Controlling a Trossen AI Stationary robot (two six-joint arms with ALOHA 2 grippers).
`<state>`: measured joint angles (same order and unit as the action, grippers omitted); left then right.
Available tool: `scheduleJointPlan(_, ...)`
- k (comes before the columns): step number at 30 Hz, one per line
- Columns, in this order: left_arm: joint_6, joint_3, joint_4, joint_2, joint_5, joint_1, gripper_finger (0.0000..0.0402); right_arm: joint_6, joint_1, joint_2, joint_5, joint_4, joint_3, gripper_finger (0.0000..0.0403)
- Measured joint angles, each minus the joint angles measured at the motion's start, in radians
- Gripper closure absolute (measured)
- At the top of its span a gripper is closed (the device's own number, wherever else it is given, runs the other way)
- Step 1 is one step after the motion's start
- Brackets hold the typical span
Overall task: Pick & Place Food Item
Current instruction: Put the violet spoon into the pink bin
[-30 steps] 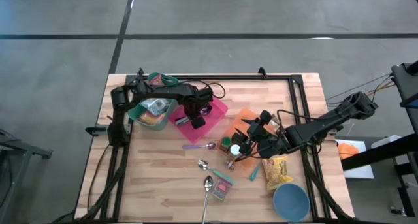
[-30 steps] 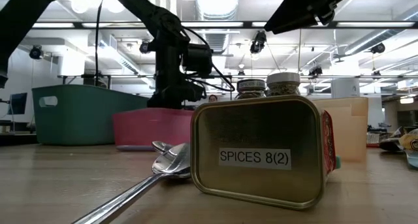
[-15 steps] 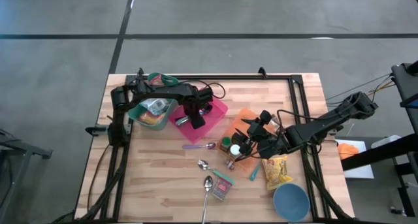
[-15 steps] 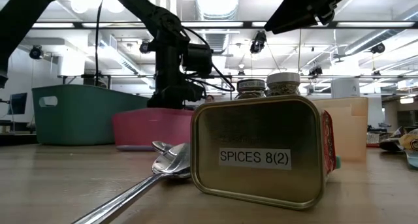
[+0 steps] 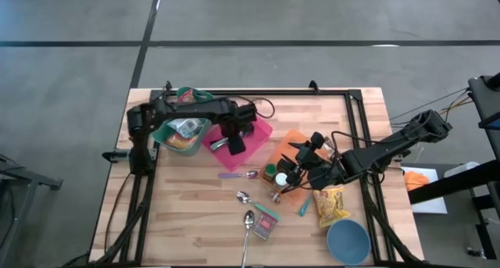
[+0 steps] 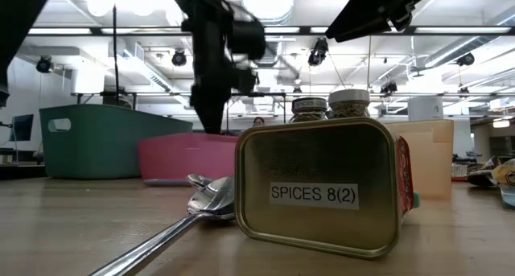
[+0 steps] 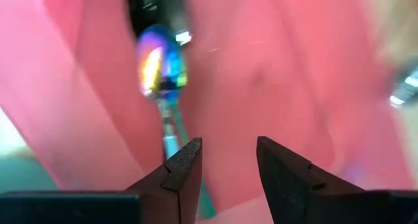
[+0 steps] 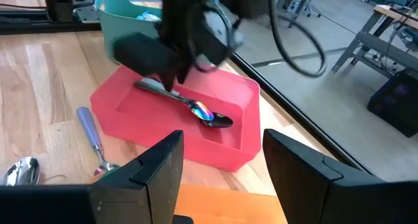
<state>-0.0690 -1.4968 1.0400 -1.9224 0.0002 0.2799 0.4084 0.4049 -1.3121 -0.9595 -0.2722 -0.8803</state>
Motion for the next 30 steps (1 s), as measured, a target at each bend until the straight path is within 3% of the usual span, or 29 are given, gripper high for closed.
scheduleJointPlan(8, 0.144, 0.126, -0.115, 0.123, -0.004, -0.222, 0.0253, 0.003, 0.002, 0.000, 0.059, 0.000, 0.000, 0.0195)
scheduleJointPlan(15, 0.205, 0.214, -0.208, 0.127, -0.015, -0.398, 0.0253, 0.003, 0.002, 0.000, 0.081, 0.001, 0.000, 0.0195)
scheduleJointPlan(20, 0.207, 0.271, -0.214, 0.126, -0.055, -0.410, 0.0258, 0.003, 0.001, 0.000, 0.081, 0.002, 0.000, 0.0195)
scheduleJointPlan(30, 0.253, 0.360, -0.283, 0.125, -0.110, -0.385, 0.0314, 0.002, 0.000, 0.000, 0.078, 0.019, 0.000, 0.0195)
